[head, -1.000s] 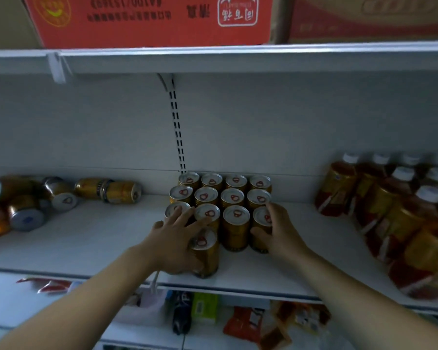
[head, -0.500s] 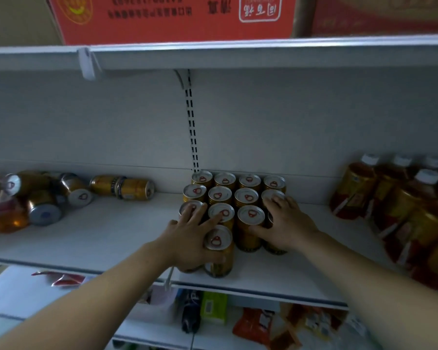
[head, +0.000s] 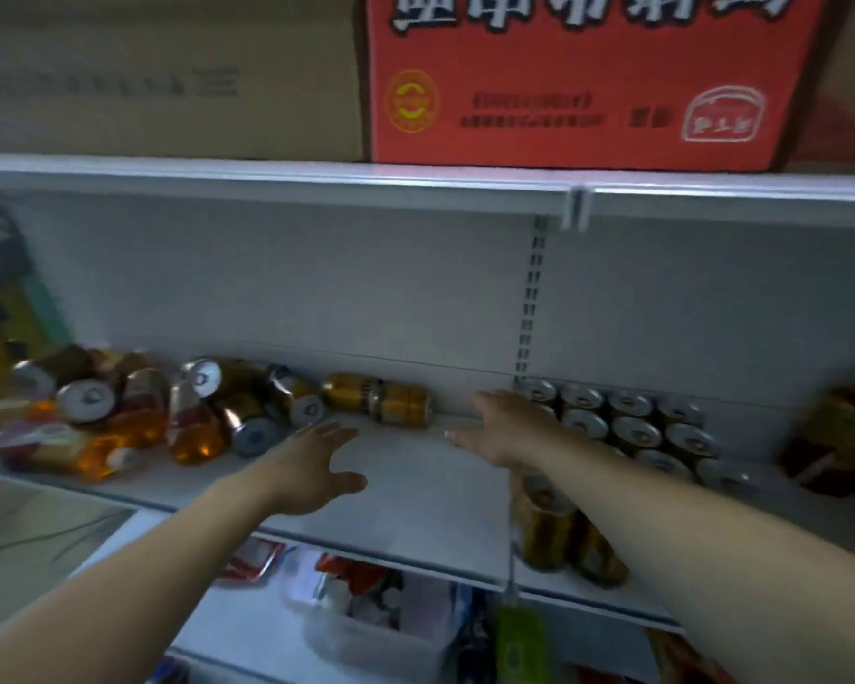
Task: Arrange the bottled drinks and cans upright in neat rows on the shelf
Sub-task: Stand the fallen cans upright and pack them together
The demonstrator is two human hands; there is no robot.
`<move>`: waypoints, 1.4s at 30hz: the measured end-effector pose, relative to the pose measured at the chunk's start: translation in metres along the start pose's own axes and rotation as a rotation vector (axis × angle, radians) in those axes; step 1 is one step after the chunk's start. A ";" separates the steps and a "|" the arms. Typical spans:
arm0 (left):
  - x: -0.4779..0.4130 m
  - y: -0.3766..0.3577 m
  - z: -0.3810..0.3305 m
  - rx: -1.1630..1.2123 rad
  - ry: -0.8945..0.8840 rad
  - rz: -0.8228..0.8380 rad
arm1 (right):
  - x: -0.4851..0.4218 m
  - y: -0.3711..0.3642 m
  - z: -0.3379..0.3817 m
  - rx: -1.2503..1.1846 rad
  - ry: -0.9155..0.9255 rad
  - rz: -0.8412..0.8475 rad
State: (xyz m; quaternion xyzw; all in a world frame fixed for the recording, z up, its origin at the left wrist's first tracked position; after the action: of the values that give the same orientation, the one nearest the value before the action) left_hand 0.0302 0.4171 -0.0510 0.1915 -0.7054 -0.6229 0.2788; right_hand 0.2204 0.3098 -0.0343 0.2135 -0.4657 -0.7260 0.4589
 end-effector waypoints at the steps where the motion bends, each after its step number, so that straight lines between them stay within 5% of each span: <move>1: 0.008 0.002 0.028 -0.014 0.024 -0.005 | -0.009 -0.014 0.021 -0.003 0.005 0.012; 11: 0.068 0.014 0.262 -0.009 0.308 -0.089 | -0.080 -0.110 0.215 -0.124 0.124 -0.004; 20: 0.055 0.025 0.392 0.087 0.498 -0.167 | -0.160 -0.146 0.355 -0.123 0.368 -0.001; 28: 0.015 0.050 0.491 0.137 0.669 -0.287 | -0.208 -0.214 0.454 0.061 0.647 0.194; 36: -0.044 0.046 0.531 0.061 0.547 -0.211 | -0.221 -0.251 0.473 0.261 0.543 0.205; 42: -0.067 0.050 0.538 0.085 0.357 -0.287 | -0.217 -0.239 0.470 -0.013 0.304 0.100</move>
State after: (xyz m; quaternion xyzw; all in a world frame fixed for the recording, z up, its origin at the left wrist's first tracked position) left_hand -0.2542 0.8812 -0.0485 0.4087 -0.6360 -0.5821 0.2993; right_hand -0.1318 0.7579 -0.0448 0.2945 -0.3962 -0.6646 0.5609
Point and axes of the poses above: each hand's wrist, its own x-axis away from the middle knuckle, its own y-axis out of the back of the hand, z = x × y, the point moved 10 cm from there along -x, towards the middle knuckle, and after that the axes turned 14 degrees about -x, right-handed, at the moved point
